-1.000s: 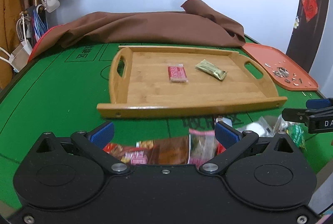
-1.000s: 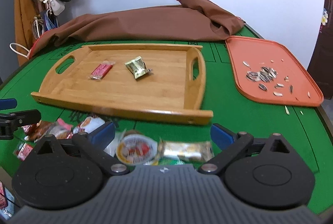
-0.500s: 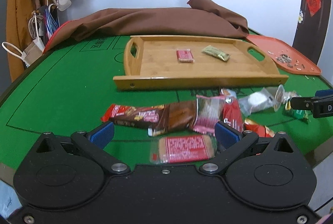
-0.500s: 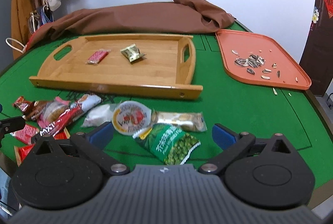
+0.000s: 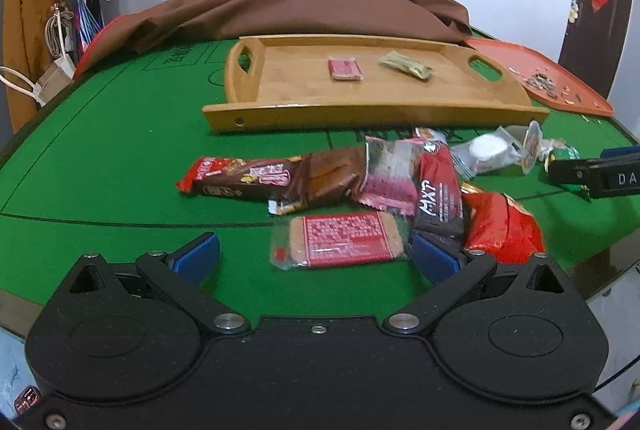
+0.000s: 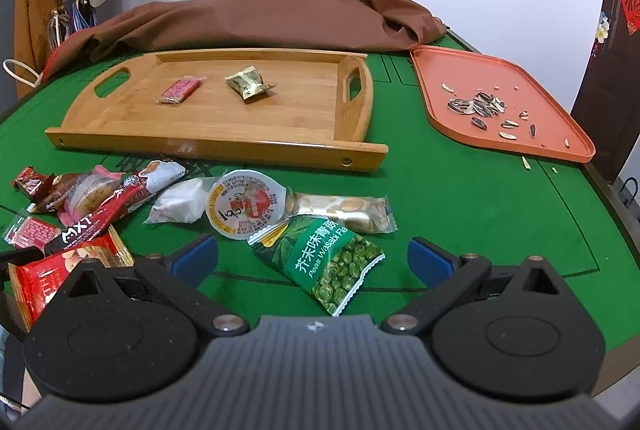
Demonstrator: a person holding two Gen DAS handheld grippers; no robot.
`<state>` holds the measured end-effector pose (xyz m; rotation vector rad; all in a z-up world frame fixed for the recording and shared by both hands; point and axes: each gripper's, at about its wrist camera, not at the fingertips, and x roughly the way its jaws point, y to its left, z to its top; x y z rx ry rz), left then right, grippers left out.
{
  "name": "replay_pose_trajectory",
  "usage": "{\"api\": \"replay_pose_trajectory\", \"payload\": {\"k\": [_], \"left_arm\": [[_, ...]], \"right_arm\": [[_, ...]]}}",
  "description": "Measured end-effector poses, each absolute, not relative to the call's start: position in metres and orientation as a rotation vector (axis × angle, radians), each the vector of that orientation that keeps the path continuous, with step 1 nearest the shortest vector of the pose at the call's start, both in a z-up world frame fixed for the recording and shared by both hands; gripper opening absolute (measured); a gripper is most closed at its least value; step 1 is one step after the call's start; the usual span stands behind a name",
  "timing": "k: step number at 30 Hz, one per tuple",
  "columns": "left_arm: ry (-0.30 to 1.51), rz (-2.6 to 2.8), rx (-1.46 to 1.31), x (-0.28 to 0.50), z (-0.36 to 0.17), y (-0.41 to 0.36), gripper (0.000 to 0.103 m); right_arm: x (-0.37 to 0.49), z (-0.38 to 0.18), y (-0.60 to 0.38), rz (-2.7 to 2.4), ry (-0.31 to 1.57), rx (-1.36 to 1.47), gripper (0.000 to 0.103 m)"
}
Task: Organize snacks
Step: 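Move both open tools back toward the snack pile, then grasp a second pink wafer packet with the left tool while the right tool grasps the green pea bag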
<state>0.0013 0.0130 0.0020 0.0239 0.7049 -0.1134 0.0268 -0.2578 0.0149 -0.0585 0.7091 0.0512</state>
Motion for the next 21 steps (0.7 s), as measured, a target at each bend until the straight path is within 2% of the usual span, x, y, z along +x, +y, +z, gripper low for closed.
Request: {"api": "replay_pose_trajectory", "payload": {"k": [17, 21], "left_arm": [[0.696, -0.111, 0.037, 0.002, -0.004, 0.0, 0.102], [0.688, -0.111, 0.035, -0.001, -0.003, -0.001, 0.095]], "right_arm": [[0.035, 0.007, -0.254, 0.052, 0.723, -0.055, 0.103], [0.037, 0.003, -0.252, 0.053, 0.734, -0.05, 0.103]]}}
